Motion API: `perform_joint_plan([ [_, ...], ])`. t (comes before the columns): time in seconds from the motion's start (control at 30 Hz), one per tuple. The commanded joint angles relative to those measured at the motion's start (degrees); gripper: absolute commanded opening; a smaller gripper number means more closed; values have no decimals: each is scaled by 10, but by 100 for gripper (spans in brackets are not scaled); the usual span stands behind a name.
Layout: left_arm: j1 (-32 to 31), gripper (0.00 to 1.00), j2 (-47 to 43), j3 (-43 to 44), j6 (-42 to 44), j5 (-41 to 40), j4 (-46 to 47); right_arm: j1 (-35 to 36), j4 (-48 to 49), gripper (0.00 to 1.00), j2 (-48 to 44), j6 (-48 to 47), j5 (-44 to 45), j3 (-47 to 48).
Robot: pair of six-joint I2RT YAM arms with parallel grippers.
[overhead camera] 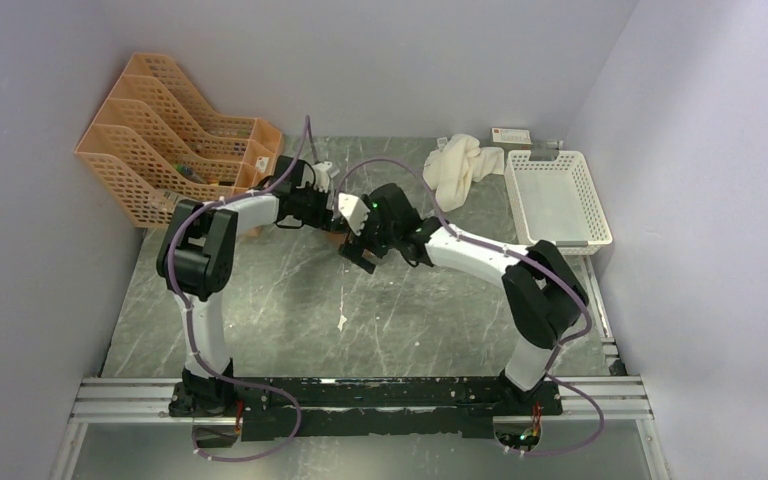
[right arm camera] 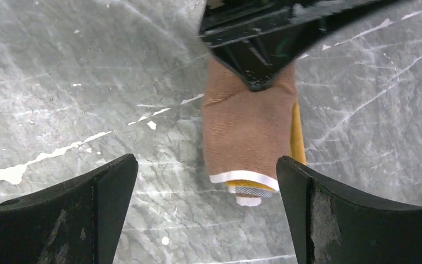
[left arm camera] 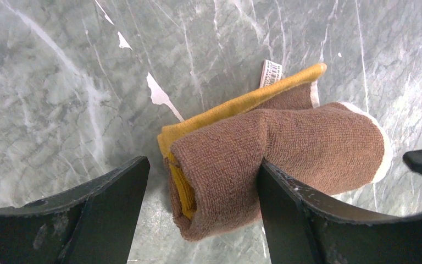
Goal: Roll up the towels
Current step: Roll the towel at the center of the board.
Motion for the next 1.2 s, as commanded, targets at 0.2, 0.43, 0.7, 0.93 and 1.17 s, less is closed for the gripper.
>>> perform_joint_plan([
  [0.2, 0, 82, 57, 69, 21, -18, -50, 57, 6, 100, 59, -107, 133, 35],
  [0.43, 0, 82, 79, 109, 36, -3, -74, 73, 3, 100, 130, -137, 233, 74],
  [0.7, 0, 82, 87, 125, 52, -3, -90, 65, 42, 100, 190, -128, 292, 89],
  [0.93, 0, 83, 94, 139, 61, 0, -101, 49, 78, 100, 211, -129, 313, 96],
  [1.17, 3, 83, 103, 161, 63, 11, -109, 24, 67, 97, 223, -136, 253, 108],
])
